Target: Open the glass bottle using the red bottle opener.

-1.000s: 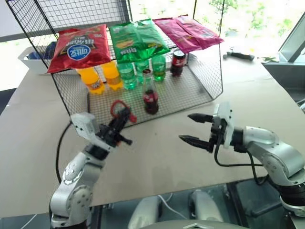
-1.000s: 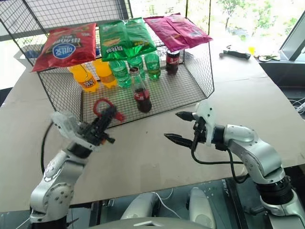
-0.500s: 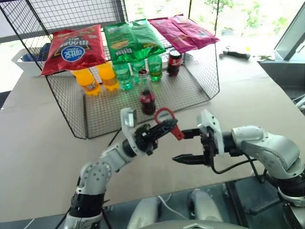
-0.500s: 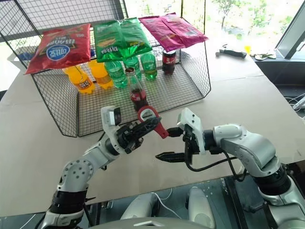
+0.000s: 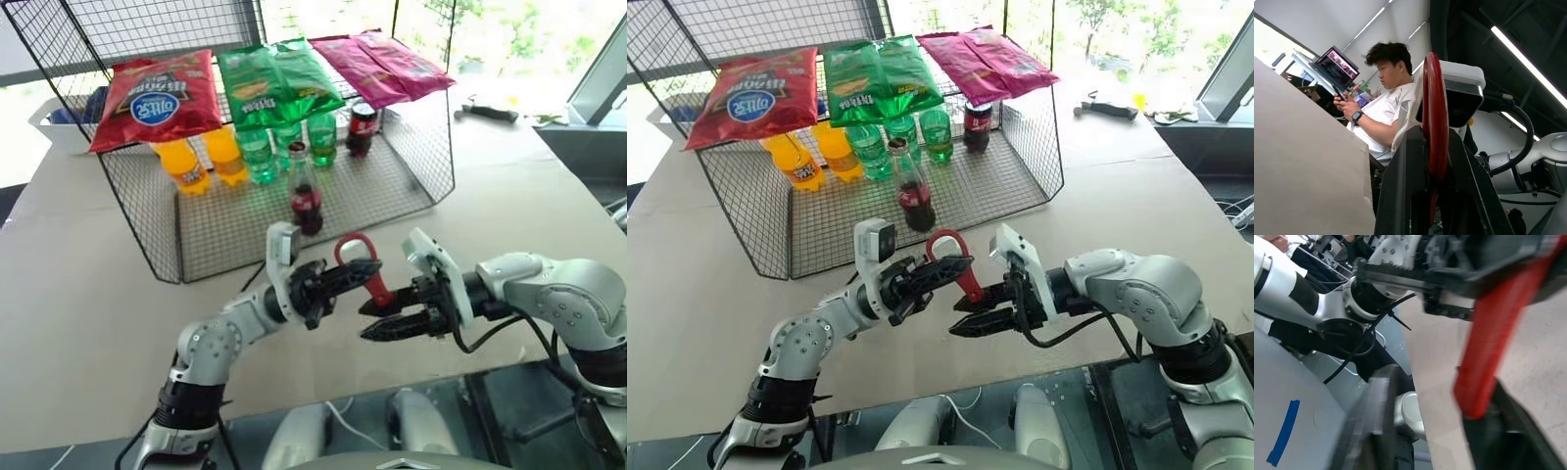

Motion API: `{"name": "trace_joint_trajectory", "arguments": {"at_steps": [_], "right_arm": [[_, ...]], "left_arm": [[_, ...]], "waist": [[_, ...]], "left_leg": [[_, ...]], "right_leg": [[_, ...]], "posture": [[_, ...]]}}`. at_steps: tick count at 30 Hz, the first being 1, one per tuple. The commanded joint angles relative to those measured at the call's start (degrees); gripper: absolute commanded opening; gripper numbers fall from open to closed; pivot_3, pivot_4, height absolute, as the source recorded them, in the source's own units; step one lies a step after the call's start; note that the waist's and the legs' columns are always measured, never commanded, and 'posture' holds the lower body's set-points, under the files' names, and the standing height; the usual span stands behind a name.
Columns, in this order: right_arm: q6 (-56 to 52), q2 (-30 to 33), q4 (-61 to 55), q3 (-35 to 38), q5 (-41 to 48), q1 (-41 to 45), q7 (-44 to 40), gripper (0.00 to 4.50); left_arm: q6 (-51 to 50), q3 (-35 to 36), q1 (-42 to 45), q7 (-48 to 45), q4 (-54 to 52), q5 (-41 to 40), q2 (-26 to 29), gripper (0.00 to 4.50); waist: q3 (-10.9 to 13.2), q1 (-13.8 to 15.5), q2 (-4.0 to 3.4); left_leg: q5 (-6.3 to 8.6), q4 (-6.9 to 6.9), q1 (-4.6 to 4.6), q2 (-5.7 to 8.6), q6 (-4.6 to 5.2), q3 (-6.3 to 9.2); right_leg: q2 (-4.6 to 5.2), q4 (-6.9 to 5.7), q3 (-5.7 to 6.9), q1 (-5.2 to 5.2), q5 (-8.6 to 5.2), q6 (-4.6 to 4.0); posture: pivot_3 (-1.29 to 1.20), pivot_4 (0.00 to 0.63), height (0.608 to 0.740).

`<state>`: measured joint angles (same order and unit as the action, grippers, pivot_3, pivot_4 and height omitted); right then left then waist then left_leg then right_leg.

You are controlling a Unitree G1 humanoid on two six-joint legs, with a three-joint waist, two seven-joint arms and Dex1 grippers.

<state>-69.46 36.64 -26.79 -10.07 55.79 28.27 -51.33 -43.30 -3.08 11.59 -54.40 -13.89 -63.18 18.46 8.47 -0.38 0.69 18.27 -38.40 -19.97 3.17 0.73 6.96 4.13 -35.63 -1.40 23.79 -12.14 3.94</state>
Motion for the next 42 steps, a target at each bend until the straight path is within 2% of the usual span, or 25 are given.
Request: {"name": "trace_joint_trajectory", "arguments": {"at_steps": [1, 9, 36, 41, 42], "right_arm": [[-0.73, -1.31, -1.69, 1.77, 4.00, 2.03, -0.12, 0.01], [-2.58, -2.98, -0.83, 2.35, 4.84, 2.48, 1.94, 0.01], [-2.47, -2.63, -1.34, 2.16, 3.40, 2.07, 2.33, 0.01], [-1.93, -3.86, -0.72, 2.75, 2.96, 1.90, 3.90, 2.01], [-1.90, -4.16, -0.57, 2.76, 2.98, 1.98, 4.16, 2.01]], "left_arm": [[1.41, -1.16, 0.19, -0.43, -0.43, 3.71, 0.28, 0.00], [0.74, -2.00, 0.30, -2.23, -0.79, 5.06, 0.47, 0.00], [0.16, -1.58, 0.62, -2.84, -0.52, 6.01, -1.08, 0.00], [-0.11, -1.55, 0.67, -2.91, -0.60, 6.14, -1.26, 0.00], [-0.19, -1.54, 0.66, -2.91, -0.63, 6.17, -1.28, 0.00]], "waist": [[0.00, -0.03, 0.00], [0.00, -0.05, 0.00], [0.02, -0.09, 0.00], [0.03, -0.13, 0.01], [0.03, -0.14, 0.00]], "left_leg": [[0.00, 0.00, 0.00, -0.01, 0.00, 0.00], [0.00, 0.00, -0.01, -0.01, 0.00, 0.00], [0.00, 0.01, -0.01, -0.01, 0.00, 0.01], [0.00, 0.01, -0.01, 0.00, 0.01, 0.01], [0.00, 0.01, -0.01, 0.00, 0.00, 0.01]], "right_leg": [[-0.01, 0.00, 0.00, 0.00, 0.00, 0.00], [-0.01, 0.00, 0.01, 0.01, 0.00, 0.00], [-0.01, 0.01, 0.02, 0.01, 0.00, 0.00], [-0.01, 0.01, 0.02, 0.01, 0.00, 0.01], [-0.01, 0.01, 0.02, 0.01, 0.00, 0.01]], "posture": [[0.00, 0.150, 0.740], [0.00, 0.150, 0.740], [0.00, 0.150, 0.740], [0.00, 0.150, 0.740], [0.00, 0.150, 0.740]]}}
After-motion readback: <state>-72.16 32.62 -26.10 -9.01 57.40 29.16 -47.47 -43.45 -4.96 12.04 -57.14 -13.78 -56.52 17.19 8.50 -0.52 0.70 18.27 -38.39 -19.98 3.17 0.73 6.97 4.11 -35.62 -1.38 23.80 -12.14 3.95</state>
